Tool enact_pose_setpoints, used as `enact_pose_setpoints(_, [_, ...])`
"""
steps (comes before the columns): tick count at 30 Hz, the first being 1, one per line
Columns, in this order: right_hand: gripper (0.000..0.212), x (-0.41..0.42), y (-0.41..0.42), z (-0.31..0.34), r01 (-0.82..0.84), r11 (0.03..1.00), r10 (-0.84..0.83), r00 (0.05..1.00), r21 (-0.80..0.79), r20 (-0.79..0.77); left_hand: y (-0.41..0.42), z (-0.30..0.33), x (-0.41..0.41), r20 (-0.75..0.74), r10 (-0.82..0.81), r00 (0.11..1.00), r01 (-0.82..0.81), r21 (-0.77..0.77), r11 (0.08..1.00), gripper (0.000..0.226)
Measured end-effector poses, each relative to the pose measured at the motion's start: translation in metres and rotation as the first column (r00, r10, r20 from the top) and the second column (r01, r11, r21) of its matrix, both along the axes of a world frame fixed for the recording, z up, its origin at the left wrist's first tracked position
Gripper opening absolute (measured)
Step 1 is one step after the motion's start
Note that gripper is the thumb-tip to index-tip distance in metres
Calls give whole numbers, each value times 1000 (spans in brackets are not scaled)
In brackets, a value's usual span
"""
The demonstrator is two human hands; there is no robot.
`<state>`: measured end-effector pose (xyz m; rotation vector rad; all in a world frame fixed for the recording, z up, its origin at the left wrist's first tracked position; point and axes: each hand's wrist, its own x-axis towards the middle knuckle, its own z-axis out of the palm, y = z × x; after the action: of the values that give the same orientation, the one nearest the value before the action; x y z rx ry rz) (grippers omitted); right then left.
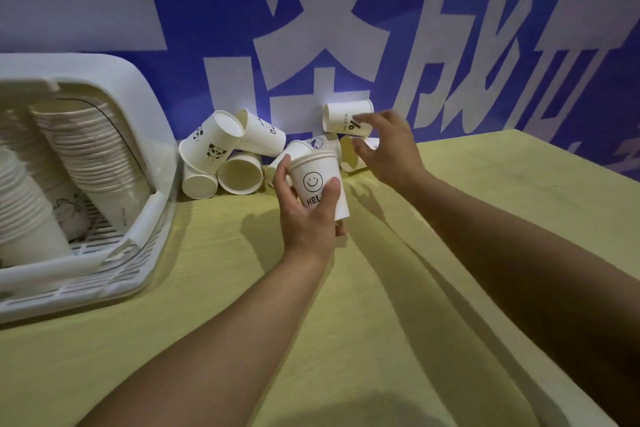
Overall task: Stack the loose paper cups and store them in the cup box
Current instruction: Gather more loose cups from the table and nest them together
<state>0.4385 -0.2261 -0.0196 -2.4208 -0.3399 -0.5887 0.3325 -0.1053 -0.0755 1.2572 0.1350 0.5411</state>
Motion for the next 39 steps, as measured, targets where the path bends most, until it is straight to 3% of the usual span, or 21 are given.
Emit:
enact_pose_setpoints(3, [53,30,8,11,66,982,-54,996,-178,67,3,-1,4,-52,42,998,-47,-111,993,73])
enact_pose_setpoints(7, [57,60,15,13,90,926,-55,993,-366,106,1,-2,6,-52,30,998,-35,-97,995,71])
enact_pose_setpoints(16, [71,79,15,20,141,836,-11,970,-530,241,-1,-1,2,-20,-19,1000,18,-38,999,72])
enact_pose_setpoints(18, [72,72,14,28,116,898,2,963,-424,269,-1,1,1,12,-34,999,35,-45,998,76])
enact_pose_setpoints(21, [80,50,11,39,-55,998,45,970,35,238,-2,1,-1,45,-90,995,90,13,996,78])
enact_pose_setpoints(23, [82,28,5,43,-161,932,89,970,325,225,-2,0,-2,51,-151,987,146,82,986,81])
enact_pose_setpoints(26, [69,-7,-7,41,-229,806,167,973,546,162,-2,-2,-3,39,-235,971,228,137,964,86])
enact_pose_setpoints(29, [61,-38,-14,34,-261,730,284,957,632,68,-2,-2,-4,31,-327,945,319,149,936,96])
enact_pose_setpoints(32, [55,-58,-16,26,-294,736,358,934,610,19,-1,-2,-5,-3,-373,928,367,186,912,98])
enact_pose_setpoints(35, [29,-64,-16,19,-298,670,436,900,680,-35,-1,-3,-5,-33,-354,935,353,212,911,93])
enact_pose_setpoints(39, [17,-66,-12,19,-219,718,294,956,661,-2,-3,-2,-5,-38,-361,932,358,266,895,98])
